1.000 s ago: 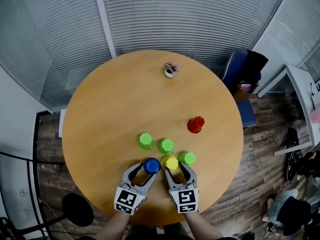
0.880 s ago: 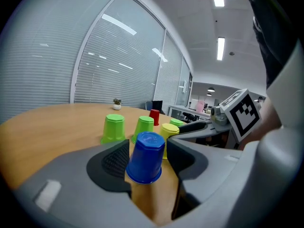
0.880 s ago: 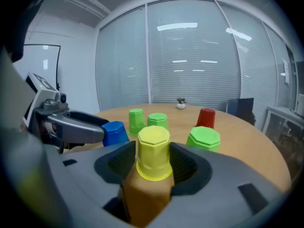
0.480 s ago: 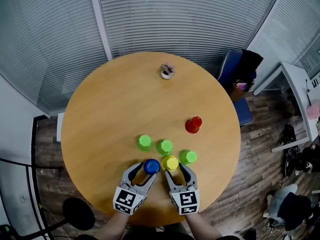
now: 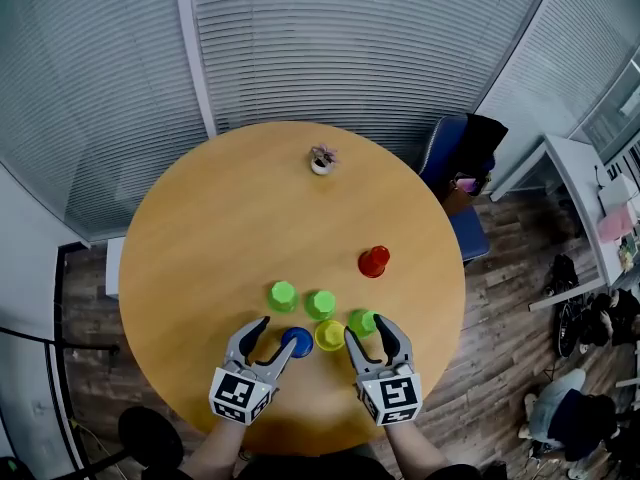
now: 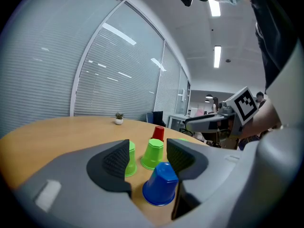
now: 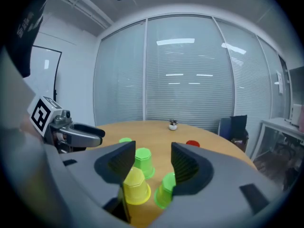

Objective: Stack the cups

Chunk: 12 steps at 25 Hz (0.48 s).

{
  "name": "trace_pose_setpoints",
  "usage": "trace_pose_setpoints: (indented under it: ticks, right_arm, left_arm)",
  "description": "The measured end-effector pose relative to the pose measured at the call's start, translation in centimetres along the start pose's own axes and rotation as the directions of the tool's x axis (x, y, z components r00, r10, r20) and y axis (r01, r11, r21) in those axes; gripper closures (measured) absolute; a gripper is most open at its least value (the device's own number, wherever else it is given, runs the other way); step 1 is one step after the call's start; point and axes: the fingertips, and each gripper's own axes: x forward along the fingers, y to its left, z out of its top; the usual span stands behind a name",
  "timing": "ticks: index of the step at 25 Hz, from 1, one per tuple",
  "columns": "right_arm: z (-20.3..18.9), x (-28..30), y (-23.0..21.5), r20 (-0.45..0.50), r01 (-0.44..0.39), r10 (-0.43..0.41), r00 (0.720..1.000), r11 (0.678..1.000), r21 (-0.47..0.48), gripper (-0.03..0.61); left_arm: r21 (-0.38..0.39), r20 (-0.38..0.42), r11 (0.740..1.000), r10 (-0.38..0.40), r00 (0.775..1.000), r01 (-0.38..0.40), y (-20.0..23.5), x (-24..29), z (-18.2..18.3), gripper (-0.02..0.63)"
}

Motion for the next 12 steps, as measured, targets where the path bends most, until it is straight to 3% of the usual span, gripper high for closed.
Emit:
trace_pose_setpoints:
  ticks: [12]
  right_arm:
    - [1.4, 4.6, -7.4, -0.021, -0.122, 0.121, 0.992, 0.991, -0.050, 0.355]
  left_arm:
    - [0.044, -0.032, 0.983, 0.180, 0.983, -0.179, 4.6, 3.5, 2.5, 0.380]
